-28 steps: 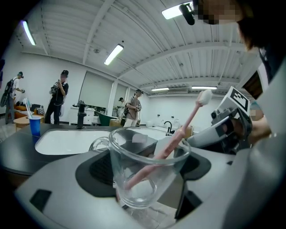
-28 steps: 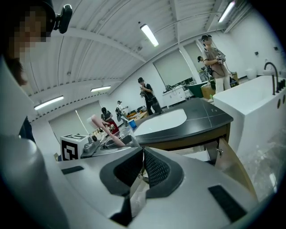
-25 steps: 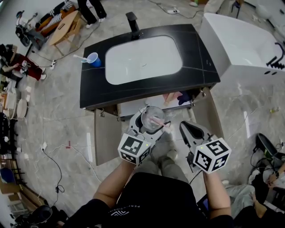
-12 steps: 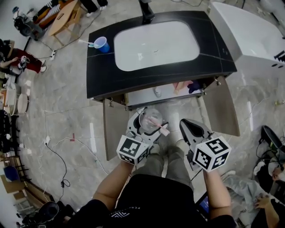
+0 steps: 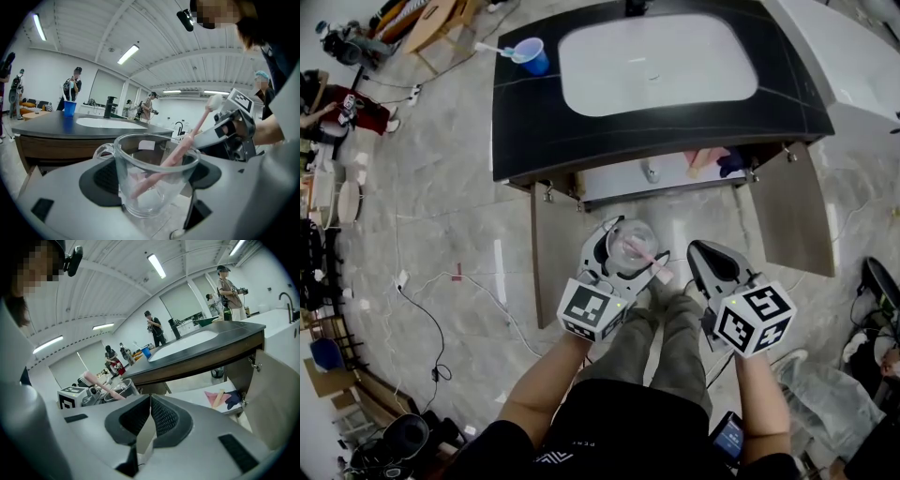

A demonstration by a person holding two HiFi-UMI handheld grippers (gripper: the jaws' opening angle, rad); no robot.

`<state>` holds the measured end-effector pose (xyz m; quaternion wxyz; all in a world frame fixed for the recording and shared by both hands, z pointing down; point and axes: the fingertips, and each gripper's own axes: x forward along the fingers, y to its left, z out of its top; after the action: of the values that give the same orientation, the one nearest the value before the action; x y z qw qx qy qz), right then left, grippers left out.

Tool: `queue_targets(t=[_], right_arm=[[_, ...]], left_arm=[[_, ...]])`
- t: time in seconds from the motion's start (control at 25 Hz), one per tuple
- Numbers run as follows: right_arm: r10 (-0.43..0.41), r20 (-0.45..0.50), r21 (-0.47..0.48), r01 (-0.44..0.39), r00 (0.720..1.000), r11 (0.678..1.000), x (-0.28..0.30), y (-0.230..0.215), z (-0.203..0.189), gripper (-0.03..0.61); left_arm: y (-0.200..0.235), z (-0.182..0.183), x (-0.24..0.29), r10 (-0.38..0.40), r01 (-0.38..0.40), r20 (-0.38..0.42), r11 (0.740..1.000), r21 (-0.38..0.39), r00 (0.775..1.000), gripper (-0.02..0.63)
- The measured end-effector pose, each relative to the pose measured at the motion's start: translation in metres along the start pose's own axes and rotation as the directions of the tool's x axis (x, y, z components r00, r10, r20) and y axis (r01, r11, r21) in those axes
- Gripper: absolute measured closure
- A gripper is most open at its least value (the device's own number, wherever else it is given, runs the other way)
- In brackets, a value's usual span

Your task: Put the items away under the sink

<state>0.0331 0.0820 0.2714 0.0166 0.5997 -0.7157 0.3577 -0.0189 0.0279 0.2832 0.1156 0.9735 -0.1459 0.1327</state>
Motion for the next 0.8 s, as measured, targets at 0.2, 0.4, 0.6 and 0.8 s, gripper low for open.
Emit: queue_targets(t=[0.2, 0.4, 0.6, 0.8], right_arm=[[0.0, -0.018, -0.026, -0.001, 1.0, 1.0, 0.02, -0.002, -0.018, 0.543], [0.003, -0.027, -0.026, -0.004, 1.0, 1.0, 0.036, -0.021, -0.038, 0.543], [0.008, -0.036, -0.029, -0.009, 0.999, 1.0, 0.054, -0.045, -0.062, 0.543], [0.007, -0.059, -0.024, -0.009, 0.998, 1.0, 0.069, -0.069, -0.089, 0.543]], left_arm=[[0.014, -0.03, 0.001, 0.024, -0.024, -0.006, 0.999, -0.025, 1.0, 0.202], [0.025, -0.062, 0.014, 0.051, -0.051, -0.01, 0.997, -0.057, 0.999, 0.202], [0.034, -0.092, 0.027, 0.073, -0.074, -0.009, 0.995, -0.067, 0.997, 0.202], [0.033, -0.121, 0.044, 0.063, -0.063, -0.003, 0.995, -0.083, 0.998, 0.202]])
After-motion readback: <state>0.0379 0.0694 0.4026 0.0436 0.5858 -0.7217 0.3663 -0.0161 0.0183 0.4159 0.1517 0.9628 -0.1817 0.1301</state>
